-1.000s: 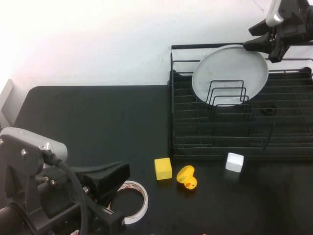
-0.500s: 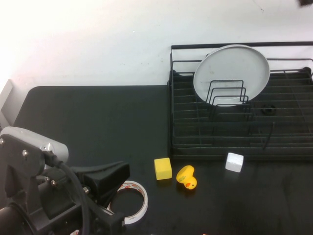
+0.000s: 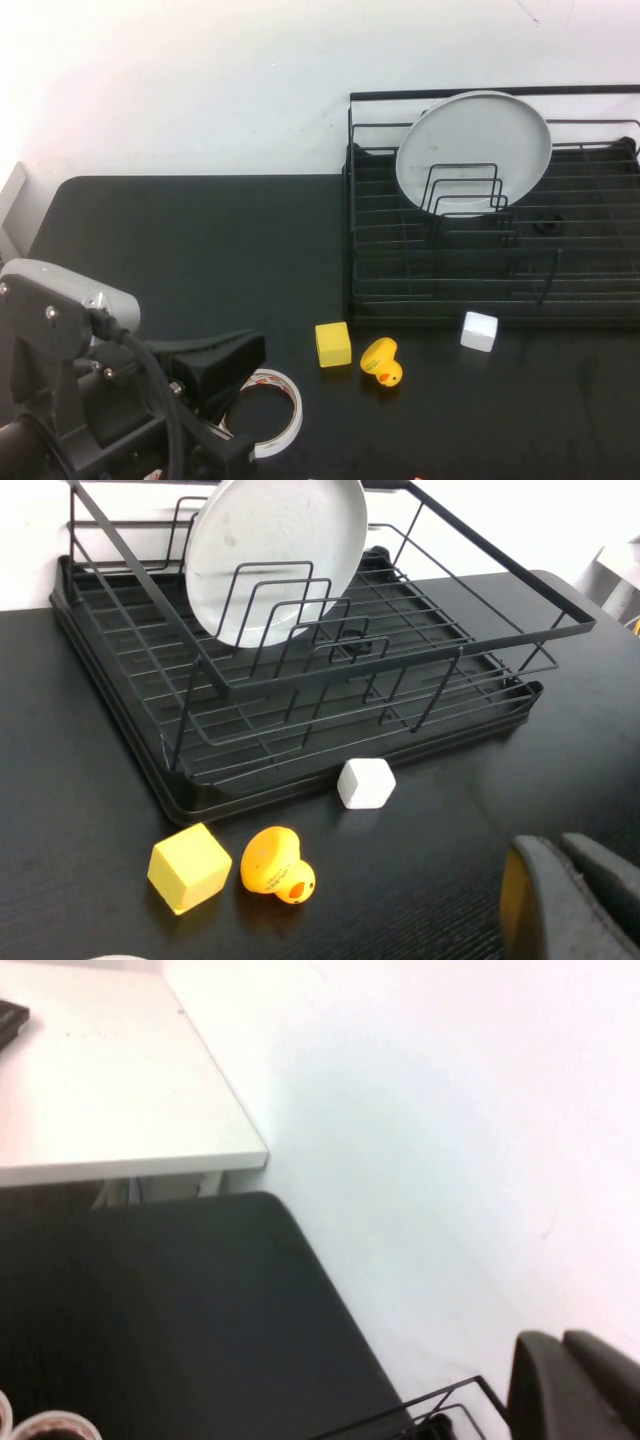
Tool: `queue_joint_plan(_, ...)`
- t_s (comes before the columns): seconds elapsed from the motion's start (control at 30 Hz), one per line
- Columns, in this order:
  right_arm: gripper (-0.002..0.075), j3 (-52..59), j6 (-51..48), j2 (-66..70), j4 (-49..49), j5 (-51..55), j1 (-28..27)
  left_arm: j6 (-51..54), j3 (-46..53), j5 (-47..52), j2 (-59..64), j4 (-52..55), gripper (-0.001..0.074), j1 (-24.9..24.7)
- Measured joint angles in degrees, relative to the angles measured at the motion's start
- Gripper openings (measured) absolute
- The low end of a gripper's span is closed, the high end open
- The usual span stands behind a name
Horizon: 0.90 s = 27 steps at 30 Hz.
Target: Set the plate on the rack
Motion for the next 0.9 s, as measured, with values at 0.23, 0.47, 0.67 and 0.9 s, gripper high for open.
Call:
queue_joint_plan(0.23, 0.0008, 20.1, -0.6, -18.9, -0.1, -9.4, 0.0, 0.1, 0.0, 0.0, 0.0, 0.0, -0.0001, 0.0)
queue_joint_plan(0.47, 0.0008, 41.4, -1.8, -35.9, 0.0, -16.2, 0.0, 0.1, 0.0, 0.0, 0.0, 0.0, -0.0001, 0.0)
queue_joint_plan(0.67, 0.0008, 55.3, -1.9, -49.2, -2.3, -19.2, 0.0, 0.1, 0.0, 0.0, 0.0, 0.0, -0.0001, 0.0)
queue_joint_plan(0.9, 0.0006, 66.2, -1.6, -62.3, -9.7, -17.0, 0.0, 0.1, 0.0, 0.0, 0.0, 0.0, -0.0001, 0.0)
